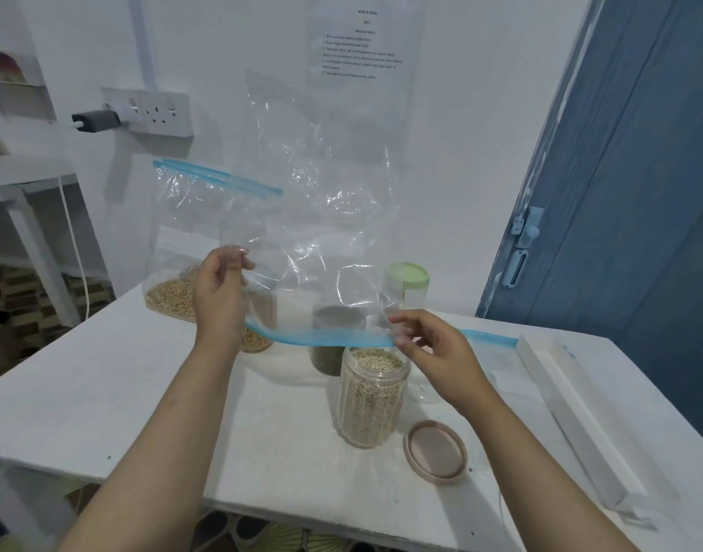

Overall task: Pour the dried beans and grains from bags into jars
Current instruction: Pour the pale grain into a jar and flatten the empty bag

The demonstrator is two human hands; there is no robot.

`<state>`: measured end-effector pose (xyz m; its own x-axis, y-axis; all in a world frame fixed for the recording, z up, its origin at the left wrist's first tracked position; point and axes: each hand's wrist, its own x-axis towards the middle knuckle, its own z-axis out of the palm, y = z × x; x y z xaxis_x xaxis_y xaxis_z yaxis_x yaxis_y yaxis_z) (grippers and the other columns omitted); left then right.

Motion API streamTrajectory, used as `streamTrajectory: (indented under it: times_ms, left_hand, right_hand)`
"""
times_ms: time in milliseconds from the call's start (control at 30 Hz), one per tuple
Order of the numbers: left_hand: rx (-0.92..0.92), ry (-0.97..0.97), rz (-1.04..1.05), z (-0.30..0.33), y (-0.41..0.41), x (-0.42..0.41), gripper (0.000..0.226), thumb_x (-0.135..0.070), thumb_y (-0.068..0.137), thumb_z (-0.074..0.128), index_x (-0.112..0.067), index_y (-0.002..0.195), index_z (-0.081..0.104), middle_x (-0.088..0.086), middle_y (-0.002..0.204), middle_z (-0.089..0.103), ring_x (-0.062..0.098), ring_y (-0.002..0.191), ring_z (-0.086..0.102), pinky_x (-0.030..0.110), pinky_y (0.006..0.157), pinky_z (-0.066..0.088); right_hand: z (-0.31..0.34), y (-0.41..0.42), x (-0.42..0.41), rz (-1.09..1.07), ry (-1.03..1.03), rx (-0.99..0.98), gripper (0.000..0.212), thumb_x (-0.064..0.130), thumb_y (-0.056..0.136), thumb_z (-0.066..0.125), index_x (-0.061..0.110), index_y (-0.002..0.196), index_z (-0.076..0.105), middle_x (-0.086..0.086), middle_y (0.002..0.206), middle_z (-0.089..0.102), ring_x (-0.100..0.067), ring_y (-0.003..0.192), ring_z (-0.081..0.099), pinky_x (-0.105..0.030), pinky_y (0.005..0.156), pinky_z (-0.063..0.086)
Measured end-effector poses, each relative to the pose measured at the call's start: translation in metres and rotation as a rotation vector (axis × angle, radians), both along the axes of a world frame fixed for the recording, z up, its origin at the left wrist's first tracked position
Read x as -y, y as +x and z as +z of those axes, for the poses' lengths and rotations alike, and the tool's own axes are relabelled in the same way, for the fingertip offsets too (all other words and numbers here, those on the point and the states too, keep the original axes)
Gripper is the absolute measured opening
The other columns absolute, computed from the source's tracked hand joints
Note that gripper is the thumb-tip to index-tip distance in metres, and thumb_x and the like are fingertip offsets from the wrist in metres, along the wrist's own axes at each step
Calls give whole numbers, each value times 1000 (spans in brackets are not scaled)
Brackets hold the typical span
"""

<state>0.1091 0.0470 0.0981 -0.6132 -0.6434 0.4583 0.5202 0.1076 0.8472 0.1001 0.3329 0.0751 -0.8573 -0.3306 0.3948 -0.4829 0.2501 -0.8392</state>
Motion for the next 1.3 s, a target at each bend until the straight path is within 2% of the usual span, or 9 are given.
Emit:
streamTrajectory:
  times_ms: [133, 333, 467, 567, 667, 767, 967, 1100, 1300]
  left_hand:
    - [0, 5, 4, 1, -3, -2, 21, -21, 103, 50, -29, 88, 61, -12, 79, 60, -1, 67, 50, 14, 69, 41]
    - [-16, -2, 0, 0, -4, 0, 20, -20, 103, 49, -27, 89, 60, -9, 81, 60, -3, 69, 51, 16, 71, 41]
    - [-25, 7, -1, -1, -4, -1, 20, -18, 103, 49, -27, 89, 60, -7, 80, 60, -4, 68, 52, 16, 72, 41]
    - [-27, 8, -4, -2, -4, -2, 21, -18, 103, 49, -28, 89, 60, -7, 81, 60, -3, 70, 53, 16, 73, 42]
    - [-25, 10, -2, -3, -3, 0, 20, -20, 103, 49, -29, 89, 61, -8, 81, 60, -2, 71, 52, 18, 76, 41]
    - [-30, 19, -4, -4, -3, 0, 21, -21, 103, 50, -28, 88, 61, -11, 80, 60, -3, 73, 53, 17, 77, 41]
    - [-31, 2, -6, -7, -5, -4, 21, -17, 104, 47, -24, 89, 60, -18, 75, 62, -6, 80, 56, 12, 82, 42]
    - [-32, -2, -10, -6, -6, -5, 20, -16, 104, 48, -24, 90, 60, -12, 79, 59, -5, 80, 56, 11, 81, 41]
    - [-26, -1, -16, -10, -10, -3, 21, -19, 104, 48, -27, 89, 61, -9, 80, 59, 1, 72, 51, 18, 72, 40]
  right_hand:
    - [-2, -2, 0, 14, -52, 16, 23, 2, 87, 72, 18, 100, 63, 8, 85, 66, -15, 84, 62, -25, 83, 51]
    - [-1, -1, 1, 47, -115, -2, 34, -3, 83, 74, 21, 104, 63, -2, 95, 63, -12, 76, 57, -23, 80, 50]
    - [-3, 0, 5, 43, -125, -9, 31, -5, 85, 70, 17, 107, 65, 0, 98, 67, -9, 80, 62, -24, 86, 52]
    - [-3, -1, 5, 26, -104, -8, 29, -7, 88, 66, 13, 108, 65, 4, 106, 70, -7, 94, 68, -22, 91, 52]
    - [-4, -3, 5, 19, -87, -10, 25, -6, 93, 60, 11, 111, 67, 7, 111, 71, -3, 106, 66, -16, 94, 48]
    - [-5, -4, 6, 5, -83, -12, 24, -2, 96, 58, 13, 110, 70, 13, 107, 73, -2, 107, 65, -14, 91, 48]
    - [-7, -4, 10, -17, -154, -32, 20, -10, 89, 62, 9, 95, 67, 1, 96, 73, -13, 96, 70, -24, 90, 54]
    - [-7, -5, 10, -42, -125, -40, 19, -6, 88, 65, 12, 91, 62, 0, 91, 71, -16, 90, 69, -32, 89, 55]
    - [-6, -4, 16, -113, -125, -73, 21, 2, 82, 76, 10, 80, 57, 9, 75, 61, -5, 70, 56, -19, 71, 48]
